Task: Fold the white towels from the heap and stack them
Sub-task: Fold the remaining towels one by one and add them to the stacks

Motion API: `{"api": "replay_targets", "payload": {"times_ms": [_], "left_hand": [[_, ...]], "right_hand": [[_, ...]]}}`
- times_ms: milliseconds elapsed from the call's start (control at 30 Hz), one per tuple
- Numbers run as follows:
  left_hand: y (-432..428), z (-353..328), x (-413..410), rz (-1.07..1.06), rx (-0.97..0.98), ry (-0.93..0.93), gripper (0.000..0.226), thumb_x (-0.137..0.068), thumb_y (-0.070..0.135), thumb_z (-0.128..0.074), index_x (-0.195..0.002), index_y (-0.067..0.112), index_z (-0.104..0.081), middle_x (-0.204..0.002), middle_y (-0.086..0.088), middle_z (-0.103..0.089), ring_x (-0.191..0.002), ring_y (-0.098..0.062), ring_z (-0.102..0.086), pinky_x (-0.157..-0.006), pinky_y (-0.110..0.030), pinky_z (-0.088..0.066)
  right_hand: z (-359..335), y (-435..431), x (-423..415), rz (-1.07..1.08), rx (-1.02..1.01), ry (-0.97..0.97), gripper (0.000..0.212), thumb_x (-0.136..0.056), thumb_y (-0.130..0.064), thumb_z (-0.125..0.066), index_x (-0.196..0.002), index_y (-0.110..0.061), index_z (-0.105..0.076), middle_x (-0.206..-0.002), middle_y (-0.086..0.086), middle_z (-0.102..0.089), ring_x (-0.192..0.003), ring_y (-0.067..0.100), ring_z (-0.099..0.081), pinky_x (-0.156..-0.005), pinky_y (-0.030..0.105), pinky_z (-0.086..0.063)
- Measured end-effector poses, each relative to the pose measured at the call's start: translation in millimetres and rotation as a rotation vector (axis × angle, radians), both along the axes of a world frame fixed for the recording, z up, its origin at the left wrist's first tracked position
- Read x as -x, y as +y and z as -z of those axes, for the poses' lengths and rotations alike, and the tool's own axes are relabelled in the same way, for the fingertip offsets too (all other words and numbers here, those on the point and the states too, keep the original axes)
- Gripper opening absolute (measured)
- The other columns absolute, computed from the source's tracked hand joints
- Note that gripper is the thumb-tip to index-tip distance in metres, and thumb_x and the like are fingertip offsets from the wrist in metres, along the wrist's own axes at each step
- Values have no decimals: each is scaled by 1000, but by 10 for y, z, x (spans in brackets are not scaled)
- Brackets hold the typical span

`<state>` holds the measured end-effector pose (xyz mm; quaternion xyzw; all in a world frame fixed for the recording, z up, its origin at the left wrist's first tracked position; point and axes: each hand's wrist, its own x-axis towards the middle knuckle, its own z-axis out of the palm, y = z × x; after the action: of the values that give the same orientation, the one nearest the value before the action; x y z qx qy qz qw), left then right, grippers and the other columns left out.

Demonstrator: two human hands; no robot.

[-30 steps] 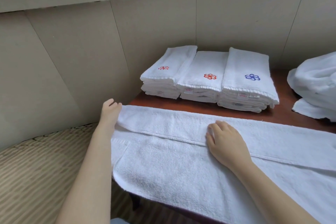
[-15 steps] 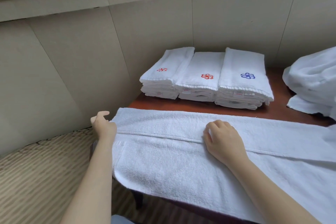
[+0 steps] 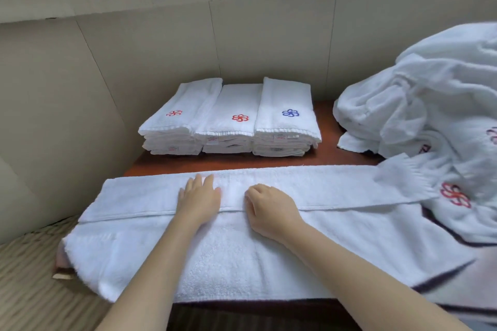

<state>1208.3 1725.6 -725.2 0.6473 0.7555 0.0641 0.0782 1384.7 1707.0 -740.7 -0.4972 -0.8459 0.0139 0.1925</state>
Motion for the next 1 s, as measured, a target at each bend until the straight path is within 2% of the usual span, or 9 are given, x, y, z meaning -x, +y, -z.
{"api": "replay_targets", "payload": {"times_ms": [100,167,367,467,567,800,867,933,1000], "left_hand": [[76,24,-390,120,49,-3,55,-101,44,-26,-151,22,-18,-161,-7,-4,-147,-25,-4,-117,-47,-8],[87,24,-665,236,58,-33,54,-100,46,-28,-150,25,-21,-161,-6,-5,-148,-22,-3,-117,-48,-7],[76,33,-1362,469,55,-107,52,-100,45,-31,-148,28,-25,-161,-1,-6,-148,-16,-1,-117,-45,-2],[77,62,-1617,540,42,-133,50,-101,44,-31,-148,27,-27,-160,0,-8,-148,-14,-2,-118,-46,-2],[89,87,-1823,551,8,-117,47,-102,41,-29,-146,26,-29,-159,-1,-11,-147,-15,-4,-117,-47,-3],[134,130,-2155,476,-158,-61,39,-101,36,-30,-137,26,-40,-146,4,-36,-138,-14,-27,-112,-42,-22],[141,138,-2223,453,-177,-66,38,-101,35,-31,-136,26,-42,-144,5,-39,-135,-15,-31,-111,-42,-24],[147,151,-2269,448,-191,-69,37,-100,35,-32,-135,26,-43,-143,5,-40,-135,-15,-32,-110,-40,-25],[140,165,-2299,469,-209,-65,37,-100,36,-33,-134,25,-44,-143,4,-41,-134,-15,-34,-108,-37,-26]], "right_hand": [[16,-67,-458,-49,97,-126,36,-97,-38,-35,-125,-21,-49,-132,0,-47,-124,21,-39,-102,40,-32],[-45,-63,-790,34,189,-158,41,-96,-45,-36,-131,-25,-44,-138,-2,-41,-132,20,-33,-106,42,-29],[-285,-80,-1618,348,319,-187,43,-93,-47,-47,-127,-21,-48,-129,2,-47,-123,26,-43,-97,39,-39],[-388,-149,-1999,601,254,-82,29,-93,-31,-47,-115,-12,-47,-120,8,-48,-114,29,-47,-77,33,-36],[-478,-237,-2336,829,232,3,18,-90,-16,-42,-104,-8,-52,-116,13,-57,-107,31,-53,-70,31,-33],[-447,-433,-2618,848,289,-52,22,-90,-19,-51,-109,-8,-54,-118,13,-59,-110,31,-57,-70,30,-34],[-473,-458,-2667,797,349,-74,21,-89,-24,-56,-104,-9,-58,-106,10,-65,-101,28,-62,-67,28,-37],[-500,-488,-2678,711,493,-51,15,-84,-28,-61,-78,-15,-60,-73,1,-67,-76,22,-68,-57,22,-42],[-491,-490,-2628,662,524,-30,27,-80,-32,-62,-60,-17,-52,-56,-2,-58,-65,22,-62,-52,23,-40]]}}
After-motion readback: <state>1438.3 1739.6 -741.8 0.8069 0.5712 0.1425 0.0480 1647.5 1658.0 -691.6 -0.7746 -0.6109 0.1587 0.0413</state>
